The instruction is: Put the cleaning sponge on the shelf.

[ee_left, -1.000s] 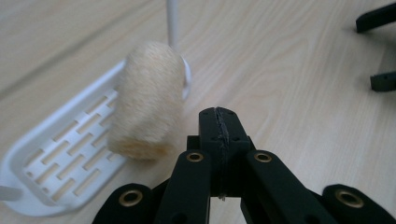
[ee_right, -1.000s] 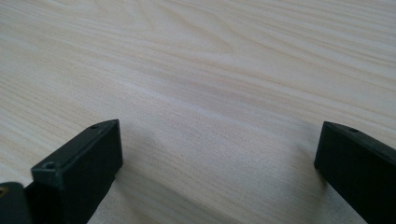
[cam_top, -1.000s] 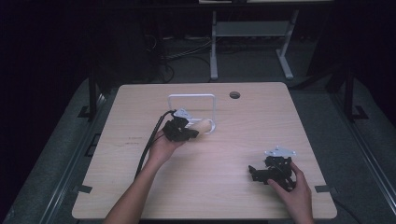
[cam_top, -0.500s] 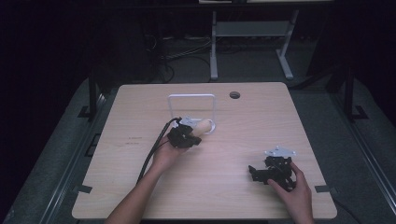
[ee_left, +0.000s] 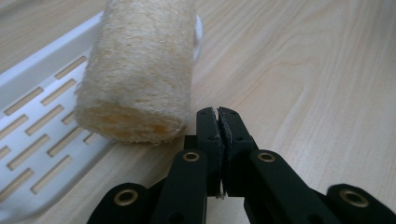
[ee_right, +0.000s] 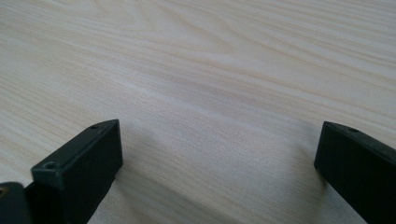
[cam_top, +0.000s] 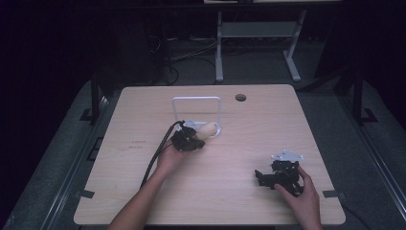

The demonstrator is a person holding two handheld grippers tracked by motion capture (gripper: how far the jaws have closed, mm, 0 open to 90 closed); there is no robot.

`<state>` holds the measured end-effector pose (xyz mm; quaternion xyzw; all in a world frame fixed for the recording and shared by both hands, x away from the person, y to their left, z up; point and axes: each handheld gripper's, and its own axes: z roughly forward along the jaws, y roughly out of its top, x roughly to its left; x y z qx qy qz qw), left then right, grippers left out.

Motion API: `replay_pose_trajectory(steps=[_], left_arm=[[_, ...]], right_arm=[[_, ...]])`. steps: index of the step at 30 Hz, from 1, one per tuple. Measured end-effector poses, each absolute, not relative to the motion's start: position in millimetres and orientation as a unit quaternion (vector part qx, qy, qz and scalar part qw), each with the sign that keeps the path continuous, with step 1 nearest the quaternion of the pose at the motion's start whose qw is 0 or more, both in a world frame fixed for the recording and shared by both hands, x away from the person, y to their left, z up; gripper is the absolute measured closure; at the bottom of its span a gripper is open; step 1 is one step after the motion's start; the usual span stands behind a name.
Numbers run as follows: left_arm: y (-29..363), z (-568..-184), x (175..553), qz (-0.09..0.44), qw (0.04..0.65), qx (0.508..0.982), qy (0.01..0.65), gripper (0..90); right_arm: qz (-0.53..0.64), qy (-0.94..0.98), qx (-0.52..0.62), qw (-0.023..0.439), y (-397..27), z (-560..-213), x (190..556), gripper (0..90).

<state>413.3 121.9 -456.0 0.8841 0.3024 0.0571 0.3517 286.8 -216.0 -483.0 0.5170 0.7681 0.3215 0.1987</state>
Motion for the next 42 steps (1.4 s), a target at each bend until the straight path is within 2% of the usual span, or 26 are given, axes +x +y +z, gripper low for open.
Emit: replay_pose_trajectory(steps=[29, 42], left_arm=[[150.4, -455.9, 428.7, 0.112, 0.356, 0.858, 0.353, 89.0], [153.1, -455.1, 429.3, 0.112, 0.357, 0.857, 0.355, 89.2]], right_arm=[[0.321, 0.768, 0.517, 0.199, -216.0, -483.0, 286.8, 0.5], [0.321, 0.768, 0.517, 0.199, -216.0, -483.0, 286.8, 0.6]])
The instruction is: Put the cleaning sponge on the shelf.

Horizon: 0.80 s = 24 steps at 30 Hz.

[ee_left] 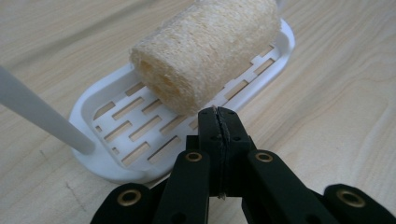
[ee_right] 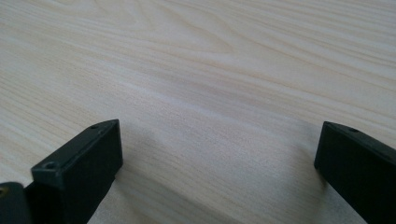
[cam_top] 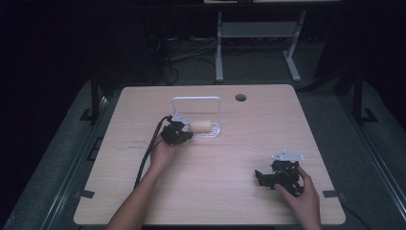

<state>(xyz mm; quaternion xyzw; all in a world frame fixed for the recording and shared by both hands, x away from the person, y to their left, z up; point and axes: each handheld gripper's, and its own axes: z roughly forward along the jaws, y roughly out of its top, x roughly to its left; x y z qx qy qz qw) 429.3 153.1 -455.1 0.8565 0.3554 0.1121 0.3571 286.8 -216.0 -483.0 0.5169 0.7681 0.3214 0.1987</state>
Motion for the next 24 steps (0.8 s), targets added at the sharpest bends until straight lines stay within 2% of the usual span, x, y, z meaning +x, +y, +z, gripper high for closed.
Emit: replay_pose_trajectory(steps=[8, 13, 18, 19, 20, 21, 24], left_arm=[[155.5, -449.8, 420.4, 0.103, 0.361, 0.857, 0.354, 89.2], [162.7, -441.6, 411.7, 0.101, 0.365, 0.855, 0.354, 84.8], [168.5, -435.8, 405.8, 0.098, 0.363, 0.857, 0.352, 64.1], [170.3, -434.4, 404.0, 0.1, 0.366, 0.856, 0.352, 64.1], [171.4, -433.7, 403.4, 0.1, 0.366, 0.856, 0.35, 58.7], [173.0, -432.5, 399.7, 0.108, 0.366, 0.856, 0.348, 48.5], [175.0, -432.3, 395.5, 0.108, 0.363, 0.858, 0.348, 36.6]], right_arm=[[0.321, 0.768, 0.517, 0.199, -216.0, -483.0, 286.8, 0.5], [0.321, 0.768, 0.517, 0.199, -216.0, -483.0, 286.8, 0.5], [0.321, 0.768, 0.517, 0.199, -216.0, -483.0, 286.8, 0.5], [0.321, 0.768, 0.517, 0.199, -216.0, -483.0, 286.8, 0.5], [0.321, 0.768, 0.517, 0.199, -216.0, -483.0, 286.8, 0.5], [0.321, 0.768, 0.517, 0.199, -216.0, -483.0, 286.8, 0.5], [0.321, 0.768, 0.517, 0.199, -216.0, -483.0, 286.8, 0.5]])
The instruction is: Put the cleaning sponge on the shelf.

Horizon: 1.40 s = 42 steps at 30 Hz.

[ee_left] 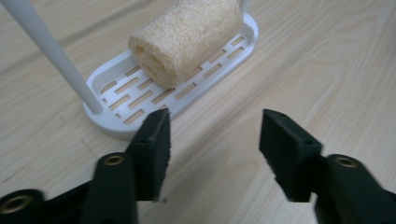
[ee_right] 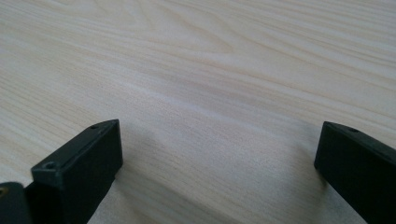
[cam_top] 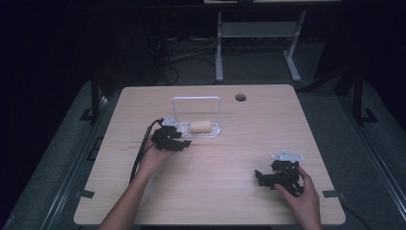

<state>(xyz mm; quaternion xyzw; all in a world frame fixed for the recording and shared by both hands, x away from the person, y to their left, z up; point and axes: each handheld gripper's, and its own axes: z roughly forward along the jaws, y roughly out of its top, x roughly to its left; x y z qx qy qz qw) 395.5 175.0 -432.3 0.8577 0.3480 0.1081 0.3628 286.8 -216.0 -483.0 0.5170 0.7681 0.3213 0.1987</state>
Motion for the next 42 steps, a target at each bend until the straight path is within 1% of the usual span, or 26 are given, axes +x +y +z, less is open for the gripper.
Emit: replay_pose_trajectory(steps=[3, 6, 11, 28, 42], left_arm=[[177.6, -432.3, 390.0, 0.123, 0.355, 0.86, 0.346, 24.3], [181.4, -432.6, 384.0, 0.131, 0.352, 0.86, 0.346, 16.1], [189.7, -432.5, 378.6, 0.134, 0.36, 0.857, 0.343, 13.9], [210.0, -430.0, 353.5, 0.146, 0.365, 0.854, 0.34, 13.9], [235.6, -434.7, 330.6, 0.15, 0.365, 0.848, 0.353, 13.9]], right_arm=[[0.321, 0.768, 0.517, 0.199, -216.0, -483.0, 286.8, 0.5], [0.321, 0.768, 0.517, 0.199, -216.0, -483.0, 286.8, 0.5], [0.321, 0.768, 0.517, 0.199, -216.0, -483.0, 286.8, 0.5], [0.321, 0.768, 0.517, 0.199, -216.0, -483.0, 286.8, 0.5], [0.321, 0.768, 0.517, 0.199, -216.0, -483.0, 286.8, 0.5]])
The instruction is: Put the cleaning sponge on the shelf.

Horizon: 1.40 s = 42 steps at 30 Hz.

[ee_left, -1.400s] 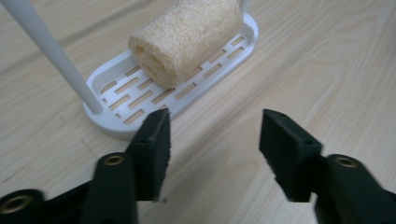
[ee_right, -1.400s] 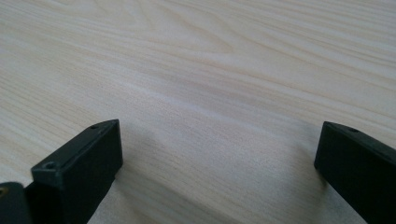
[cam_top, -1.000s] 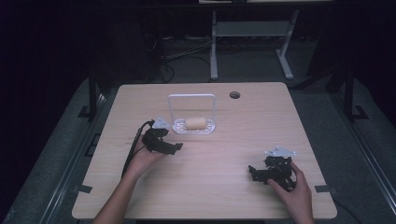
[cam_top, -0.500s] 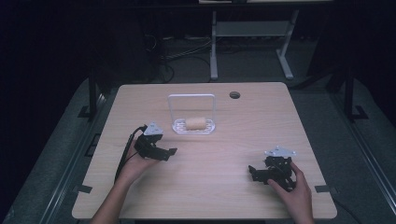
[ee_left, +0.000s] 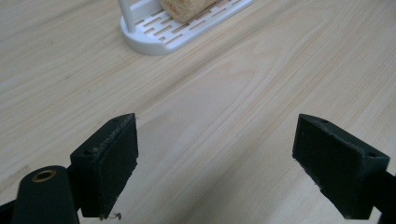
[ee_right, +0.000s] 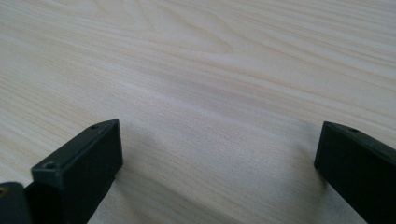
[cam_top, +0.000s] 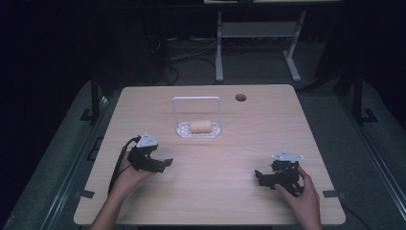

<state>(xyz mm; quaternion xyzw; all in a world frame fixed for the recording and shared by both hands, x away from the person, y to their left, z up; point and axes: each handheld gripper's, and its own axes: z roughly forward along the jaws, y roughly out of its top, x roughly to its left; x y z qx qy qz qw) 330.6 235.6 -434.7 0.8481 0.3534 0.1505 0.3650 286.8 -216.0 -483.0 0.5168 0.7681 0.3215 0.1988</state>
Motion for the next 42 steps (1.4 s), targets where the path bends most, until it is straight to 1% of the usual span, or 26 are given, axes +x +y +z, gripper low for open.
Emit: replay_pose_trajectory(steps=[29, 42], left_arm=[[288.6, -446.5, 285.8, 0.166, 0.353, 0.836, 0.385, 13.9], [307.4, -459.8, 270.0, 0.167, 0.337, 0.836, 0.399, 13.9]], right_arm=[[0.322, 0.767, 0.518, 0.198, -215.8, -483.0, 286.8, 0.5], [0.321, 0.768, 0.518, 0.198, -215.9, -482.8, 286.7, 0.5]])
